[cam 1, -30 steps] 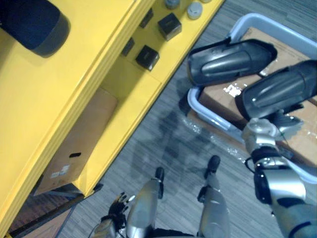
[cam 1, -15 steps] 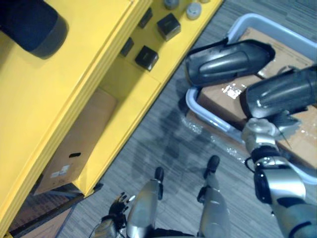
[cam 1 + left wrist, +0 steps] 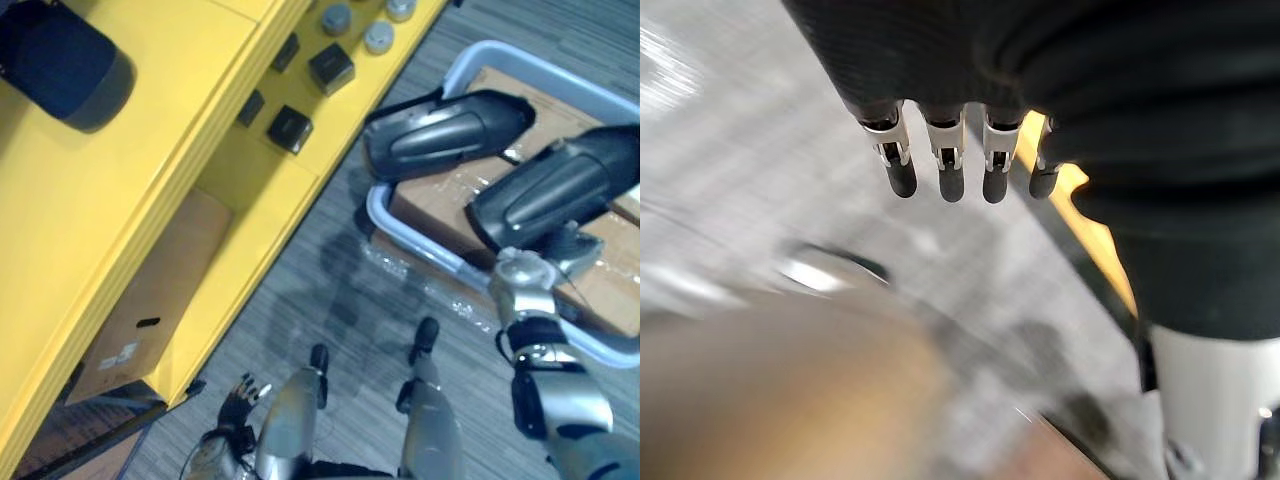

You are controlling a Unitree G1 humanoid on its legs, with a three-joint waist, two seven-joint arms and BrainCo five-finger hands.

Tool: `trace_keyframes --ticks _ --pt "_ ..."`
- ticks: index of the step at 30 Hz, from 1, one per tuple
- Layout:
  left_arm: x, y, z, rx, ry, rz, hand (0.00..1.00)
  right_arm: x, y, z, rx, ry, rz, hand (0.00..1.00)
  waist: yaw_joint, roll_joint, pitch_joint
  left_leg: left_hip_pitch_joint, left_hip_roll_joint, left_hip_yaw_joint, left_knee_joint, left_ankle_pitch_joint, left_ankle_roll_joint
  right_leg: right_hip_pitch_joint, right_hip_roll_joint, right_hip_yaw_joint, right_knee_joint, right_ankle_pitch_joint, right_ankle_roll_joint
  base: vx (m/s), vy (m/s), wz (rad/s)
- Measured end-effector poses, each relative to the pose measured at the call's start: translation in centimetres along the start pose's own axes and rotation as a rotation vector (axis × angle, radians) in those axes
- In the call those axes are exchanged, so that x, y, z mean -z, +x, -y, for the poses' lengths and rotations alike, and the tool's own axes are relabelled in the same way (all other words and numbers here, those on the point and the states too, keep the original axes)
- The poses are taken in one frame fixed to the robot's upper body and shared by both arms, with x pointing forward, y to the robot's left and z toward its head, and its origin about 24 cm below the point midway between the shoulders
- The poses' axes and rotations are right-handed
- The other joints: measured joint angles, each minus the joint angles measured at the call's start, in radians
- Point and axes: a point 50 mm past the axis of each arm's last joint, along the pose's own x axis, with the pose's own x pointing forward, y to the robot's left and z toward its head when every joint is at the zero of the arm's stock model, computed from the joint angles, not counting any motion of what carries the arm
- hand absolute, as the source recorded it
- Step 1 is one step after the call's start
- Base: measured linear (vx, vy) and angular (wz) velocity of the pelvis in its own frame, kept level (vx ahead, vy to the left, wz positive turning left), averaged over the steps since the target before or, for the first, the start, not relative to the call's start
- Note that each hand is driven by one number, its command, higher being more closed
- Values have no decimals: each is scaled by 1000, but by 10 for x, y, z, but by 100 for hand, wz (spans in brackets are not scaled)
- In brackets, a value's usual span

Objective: Walk over and take plastic housings, then place them on the shelf

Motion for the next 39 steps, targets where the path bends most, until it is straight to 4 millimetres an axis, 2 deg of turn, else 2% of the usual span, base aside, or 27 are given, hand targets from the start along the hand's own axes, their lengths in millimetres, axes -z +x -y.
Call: trace_keyframes --ticks 1,5,9,13,17,22,28,39 --pt "-9 2 14 58 -15 39 0 -3 -2 -1 -17 -4 37 100 -3 -9 -4 2 7 3 10 -8 -2 2 7 5 0 0 0 6 0 -23" --pt "-30 5 33 139 -48 109 0 -11 -4 0 -26 -33 124 100 -27 -44 -19 9 19 5 16 -18 -6 8 20 8 0 -1 -1 21 -8 -8" --pt "-39 6 42 173 -81 111 0 -8 1 5 -62 -72 156 100 -31 -47 -21 20 35 7 41 -36 -8 28 34 10 0 -2 -3 13 6 -5" --pt "-39 6 43 174 -78 84 0 -3 4 7 -123 -105 157 100 -29 -49 -22 16 36 7 46 -38 -9 26 35 10 -1 -4 -5 0 0 0" --pt "-43 5 47 195 -78 85 0 -1 17 16 -212 -170 183 100 -28 -53 -23 -19 42 4 64 -43 -14 2 40 5 -1 -5 -7 0 0 0" --pt "-44 5 46 191 -68 67 0 9 31 28 -287 -262 174 100 -30 -56 -25 -31 45 2 63 -43 -14 -7 44 3 0 -4 -8 7 1 0" --pt "-48 5 35 149 -52 69 0 17 36 32 -354 -333 155 100 -26 -69 -26 -52 41 -3 69 -43 -14 -24 40 0 0 -4 -8 -9 0 1" --pt "-39 -1 23 101 -102 25 0 18 58 39 -419 -489 98 100 -26 -74 -26 -95 20 -25 74 -36 -7 -57 26 -17 8 0 -9 -1 5 6"
